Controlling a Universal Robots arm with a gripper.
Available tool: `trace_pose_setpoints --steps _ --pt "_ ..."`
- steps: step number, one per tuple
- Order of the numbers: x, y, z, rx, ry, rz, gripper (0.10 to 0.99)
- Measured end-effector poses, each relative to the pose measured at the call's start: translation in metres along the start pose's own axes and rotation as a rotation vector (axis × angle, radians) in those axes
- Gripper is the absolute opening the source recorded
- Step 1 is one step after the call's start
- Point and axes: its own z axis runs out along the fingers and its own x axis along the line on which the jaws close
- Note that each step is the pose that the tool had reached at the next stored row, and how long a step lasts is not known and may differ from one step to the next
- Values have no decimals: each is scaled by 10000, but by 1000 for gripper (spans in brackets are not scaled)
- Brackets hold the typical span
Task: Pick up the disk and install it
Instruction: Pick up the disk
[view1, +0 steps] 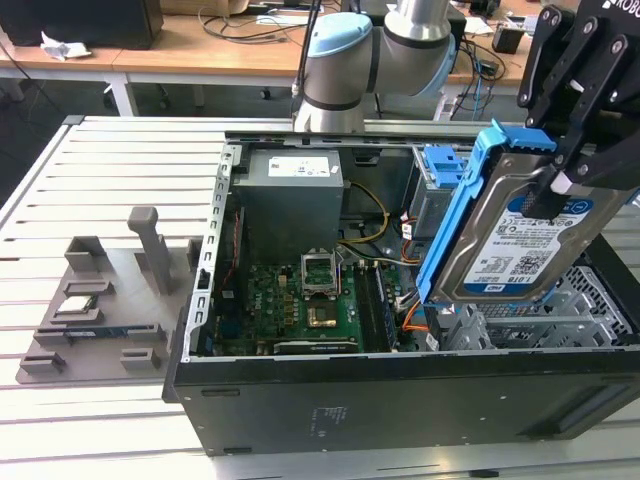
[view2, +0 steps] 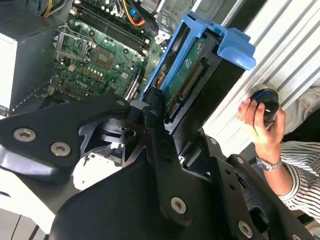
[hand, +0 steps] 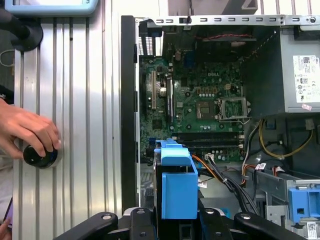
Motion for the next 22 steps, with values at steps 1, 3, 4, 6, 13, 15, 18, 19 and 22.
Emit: trace_pose_setpoints --steps 1,3,4,6,13,15,18,19,22 --pt "-5 -11 1 0 7 1 361" --pt "-19 -46 8 1 25 2 361" --pt "-27 -80 12 2 45 5 361" --pt "-28 -88 16 2 51 6 361" --pt "-29 -102 35 2 58 6 361" --pt "-29 -109 45 2 63 5 361" --pt "-30 -121 70 4 83 7 361" --pt "-31 -128 82 3 89 8 361" --pt "-37 -146 104 4 115 10 361"
